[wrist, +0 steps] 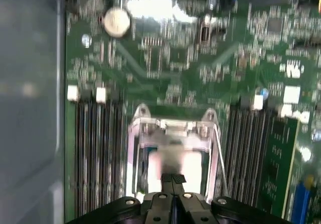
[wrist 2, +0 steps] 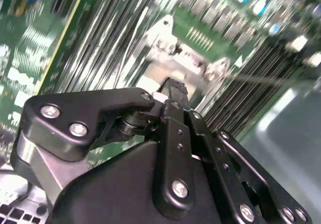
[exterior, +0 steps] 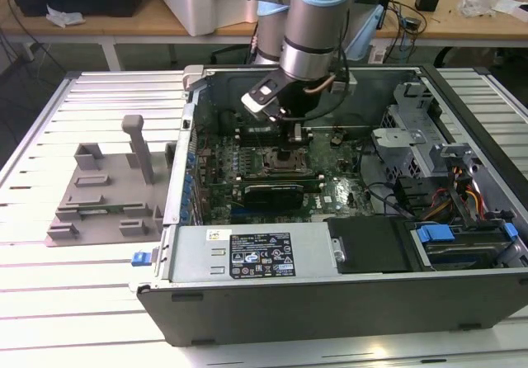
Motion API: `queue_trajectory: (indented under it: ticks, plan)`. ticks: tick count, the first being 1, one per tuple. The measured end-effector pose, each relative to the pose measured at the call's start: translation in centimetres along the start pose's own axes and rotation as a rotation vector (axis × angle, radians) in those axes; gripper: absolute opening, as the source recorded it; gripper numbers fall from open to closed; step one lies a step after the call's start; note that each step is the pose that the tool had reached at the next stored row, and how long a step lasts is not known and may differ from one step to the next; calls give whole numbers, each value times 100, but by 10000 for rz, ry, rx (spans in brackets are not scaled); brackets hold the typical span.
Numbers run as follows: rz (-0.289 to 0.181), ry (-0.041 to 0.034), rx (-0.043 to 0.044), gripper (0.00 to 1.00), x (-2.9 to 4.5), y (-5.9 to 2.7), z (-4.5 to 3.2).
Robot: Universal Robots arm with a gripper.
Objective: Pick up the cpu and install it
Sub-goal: 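Close the cpu cover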
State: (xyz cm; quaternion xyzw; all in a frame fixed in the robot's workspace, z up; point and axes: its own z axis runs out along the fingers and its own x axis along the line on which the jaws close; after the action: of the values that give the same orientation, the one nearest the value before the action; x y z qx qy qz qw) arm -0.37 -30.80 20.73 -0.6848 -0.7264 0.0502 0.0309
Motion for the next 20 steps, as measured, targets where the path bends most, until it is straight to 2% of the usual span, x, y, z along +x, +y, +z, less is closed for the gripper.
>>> queue_trajectory:
  ticks: [2,3,7,10,15,17,20]
  plan:
    - [-15,17,31,11,-7,118,-13]
    - [-16,17,30,11,-8,135,-14]
    - [-16,17,32,11,-12,130,-141]
    - [-44,32,30,11,-20,116,-139]
    - [-91,169,20,11,-83,-10,-101]
    - [-119,214,16,11,-88,-94,-52]
    - [-141,253,11,11,-79,-239,-26]
